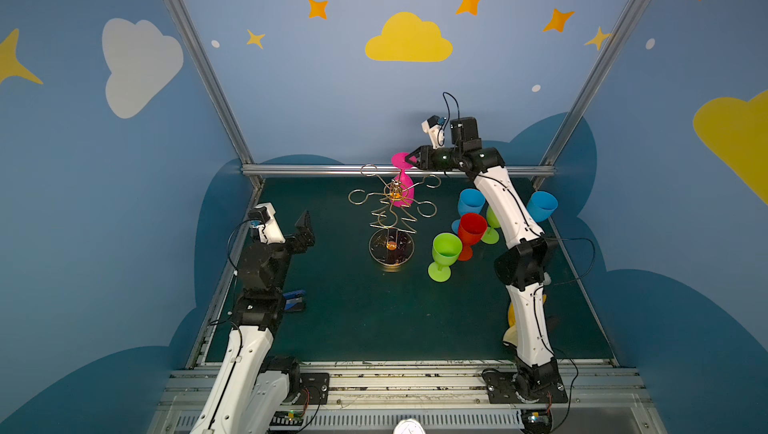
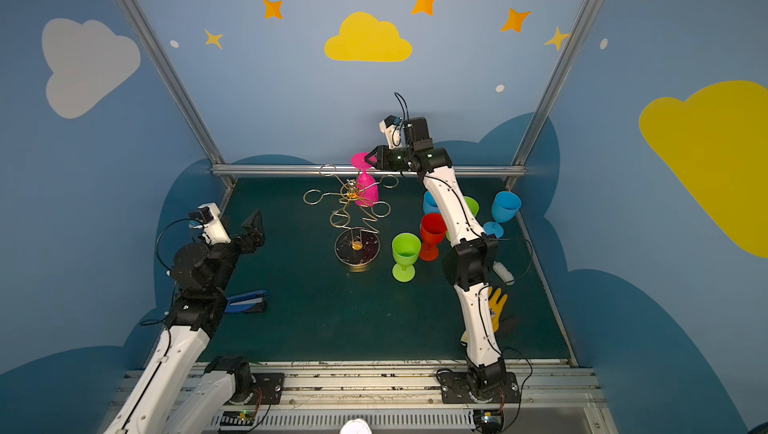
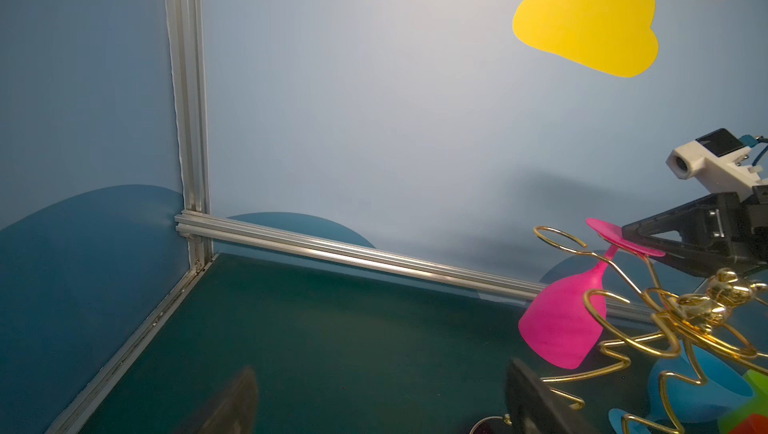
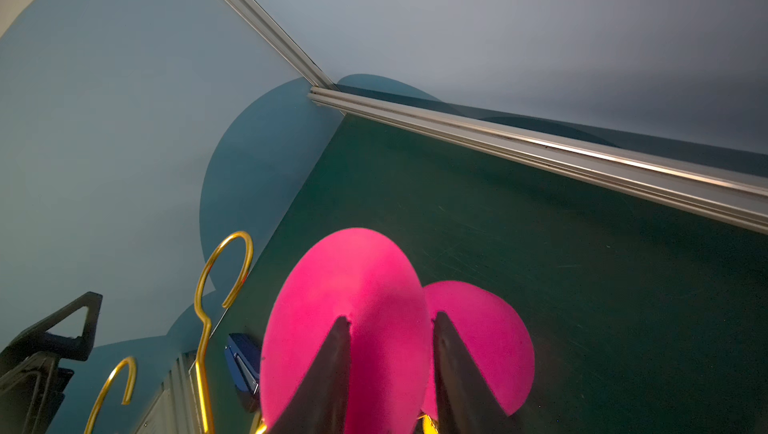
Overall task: Take the wine glass off the wine glass rack
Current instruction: 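Close the right gripper on the magenta glass foot, then lift the magenta glass off the rack hook with the right gripper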
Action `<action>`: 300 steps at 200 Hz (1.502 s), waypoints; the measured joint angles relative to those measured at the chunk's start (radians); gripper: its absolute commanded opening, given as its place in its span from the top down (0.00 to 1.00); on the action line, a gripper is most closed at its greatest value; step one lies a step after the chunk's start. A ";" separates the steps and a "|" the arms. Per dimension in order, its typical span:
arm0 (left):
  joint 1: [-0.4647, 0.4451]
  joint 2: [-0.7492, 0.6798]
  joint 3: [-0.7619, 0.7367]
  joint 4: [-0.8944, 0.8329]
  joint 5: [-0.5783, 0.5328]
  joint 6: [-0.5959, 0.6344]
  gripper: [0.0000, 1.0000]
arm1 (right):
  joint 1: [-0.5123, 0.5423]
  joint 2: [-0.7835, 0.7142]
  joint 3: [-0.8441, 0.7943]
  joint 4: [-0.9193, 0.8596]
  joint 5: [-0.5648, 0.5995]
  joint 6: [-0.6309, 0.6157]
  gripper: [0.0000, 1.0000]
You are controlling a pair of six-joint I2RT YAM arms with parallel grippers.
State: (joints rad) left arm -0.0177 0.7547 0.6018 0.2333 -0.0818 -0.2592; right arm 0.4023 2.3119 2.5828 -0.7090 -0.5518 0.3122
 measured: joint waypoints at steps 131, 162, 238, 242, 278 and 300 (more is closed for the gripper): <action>0.000 0.000 0.000 0.000 0.000 0.000 0.09 | -0.019 -0.020 -0.002 0.078 -0.076 0.092 1.00; 0.000 0.000 0.000 0.000 0.000 0.000 0.09 | -0.026 -0.033 -0.039 0.120 -0.123 0.142 1.00; 0.000 -0.001 0.000 0.000 0.000 -0.003 0.09 | -0.052 -0.050 -0.139 0.251 -0.249 0.314 1.00; 0.000 -0.001 0.000 0.000 0.000 -0.003 0.09 | -0.052 -0.050 -0.143 0.257 -0.254 0.319 1.00; 0.000 -0.002 0.000 0.000 0.000 -0.003 0.09 | -0.055 -0.064 -0.185 0.294 -0.278 0.358 1.00; 0.000 -0.002 0.000 0.000 0.000 -0.003 0.09 | -0.055 -0.078 -0.205 0.316 -0.291 0.377 1.00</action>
State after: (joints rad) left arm -0.0177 0.7525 0.6018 0.2333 -0.0818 -0.2623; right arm 0.3473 2.2341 2.3775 -0.3931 -0.8425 0.6888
